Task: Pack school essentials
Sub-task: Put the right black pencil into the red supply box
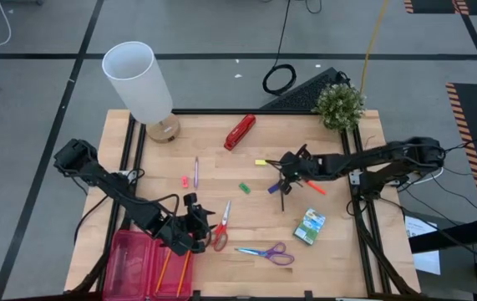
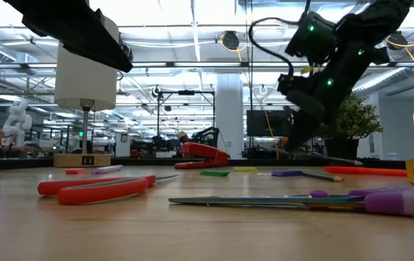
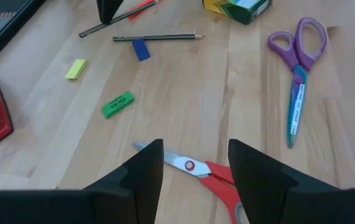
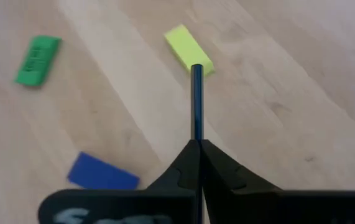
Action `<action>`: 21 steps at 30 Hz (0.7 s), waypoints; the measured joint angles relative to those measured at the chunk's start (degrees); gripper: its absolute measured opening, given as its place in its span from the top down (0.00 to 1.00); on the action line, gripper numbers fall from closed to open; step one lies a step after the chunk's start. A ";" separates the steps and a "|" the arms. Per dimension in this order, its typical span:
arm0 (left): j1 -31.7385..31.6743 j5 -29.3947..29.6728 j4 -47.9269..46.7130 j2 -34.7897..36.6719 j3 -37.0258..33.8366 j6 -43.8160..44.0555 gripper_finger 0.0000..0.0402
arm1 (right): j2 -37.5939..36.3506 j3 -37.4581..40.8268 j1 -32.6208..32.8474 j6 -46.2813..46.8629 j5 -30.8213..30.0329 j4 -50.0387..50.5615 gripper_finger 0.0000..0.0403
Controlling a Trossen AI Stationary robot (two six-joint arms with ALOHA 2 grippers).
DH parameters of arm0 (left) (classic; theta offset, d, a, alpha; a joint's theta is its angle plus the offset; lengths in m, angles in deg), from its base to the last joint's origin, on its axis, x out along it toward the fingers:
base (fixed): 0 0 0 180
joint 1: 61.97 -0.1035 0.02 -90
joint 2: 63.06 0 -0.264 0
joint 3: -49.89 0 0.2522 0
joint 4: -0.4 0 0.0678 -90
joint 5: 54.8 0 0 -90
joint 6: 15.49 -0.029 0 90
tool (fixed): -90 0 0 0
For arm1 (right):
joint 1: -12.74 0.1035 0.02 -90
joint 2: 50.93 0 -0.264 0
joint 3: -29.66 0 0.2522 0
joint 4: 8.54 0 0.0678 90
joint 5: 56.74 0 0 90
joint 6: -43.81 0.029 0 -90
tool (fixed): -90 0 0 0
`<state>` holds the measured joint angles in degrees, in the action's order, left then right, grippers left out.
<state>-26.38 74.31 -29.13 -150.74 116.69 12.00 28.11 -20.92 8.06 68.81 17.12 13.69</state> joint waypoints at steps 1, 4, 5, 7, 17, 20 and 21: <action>0.00 0.05 0.04 0.00 0.00 0.00 0.54 | -0.53 0.00 0.43 -0.31 -0.04 -0.07 1.00; -0.07 0.65 0.62 0.00 0.00 -0.02 0.54 | -1.72 -0.07 1.49 -0.45 0.13 -0.11 1.00; -0.21 0.66 0.92 0.00 0.00 -0.02 0.54 | -1.90 -0.07 1.84 -0.59 0.28 -0.31 1.00; -0.46 0.64 1.23 0.00 0.00 -0.02 0.54 | -2.14 -0.07 2.40 -0.77 2.36 -0.79 1.00; -3.01 0.59 3.34 -0.02 0.00 -0.02 0.54 | -2.03 -0.09 6.68 -1.60 11.17 -11.98 1.00; -3.48 -0.08 3.53 -0.02 0.00 0.00 0.54 | -2.03 -0.09 7.51 -1.01 11.89 -13.80 1.00; -3.50 -0.07 3.52 -0.04 0.00 0.03 0.54 | -2.03 -0.09 7.82 -0.57 11.85 -14.32 1.00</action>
<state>-29.88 74.24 -25.62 -150.78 116.69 12.03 26.08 -21.00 15.88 68.24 28.96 -0.63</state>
